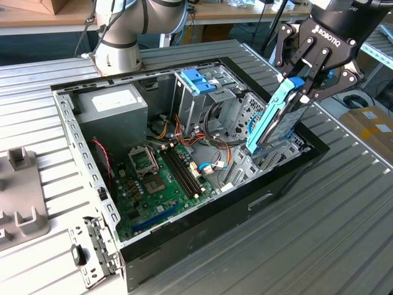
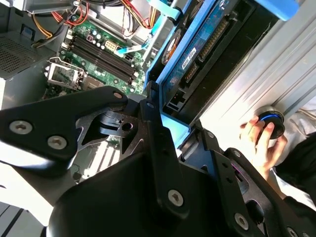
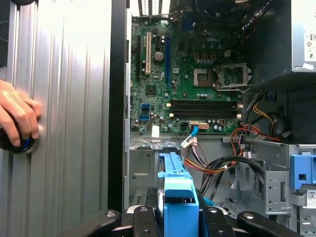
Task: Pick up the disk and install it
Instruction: 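Insert the disk into the insertion slot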
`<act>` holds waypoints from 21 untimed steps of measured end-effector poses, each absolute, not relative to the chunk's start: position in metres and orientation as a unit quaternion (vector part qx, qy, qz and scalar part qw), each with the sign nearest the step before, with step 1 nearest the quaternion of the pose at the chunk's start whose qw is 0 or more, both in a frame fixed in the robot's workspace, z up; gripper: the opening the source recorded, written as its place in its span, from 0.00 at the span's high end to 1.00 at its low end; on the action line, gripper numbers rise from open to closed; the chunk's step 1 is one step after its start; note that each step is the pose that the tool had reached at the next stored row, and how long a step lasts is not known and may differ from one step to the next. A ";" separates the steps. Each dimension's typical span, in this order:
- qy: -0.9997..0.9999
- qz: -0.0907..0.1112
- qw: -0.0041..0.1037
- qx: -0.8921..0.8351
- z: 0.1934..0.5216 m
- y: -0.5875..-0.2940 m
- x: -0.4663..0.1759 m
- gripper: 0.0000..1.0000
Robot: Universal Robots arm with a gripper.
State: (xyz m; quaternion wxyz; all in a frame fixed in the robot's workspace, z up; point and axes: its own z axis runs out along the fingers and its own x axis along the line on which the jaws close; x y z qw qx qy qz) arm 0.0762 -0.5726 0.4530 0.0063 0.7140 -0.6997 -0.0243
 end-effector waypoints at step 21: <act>-0.700 -0.024 0.006 0.714 0.441 -0.571 0.070 0.63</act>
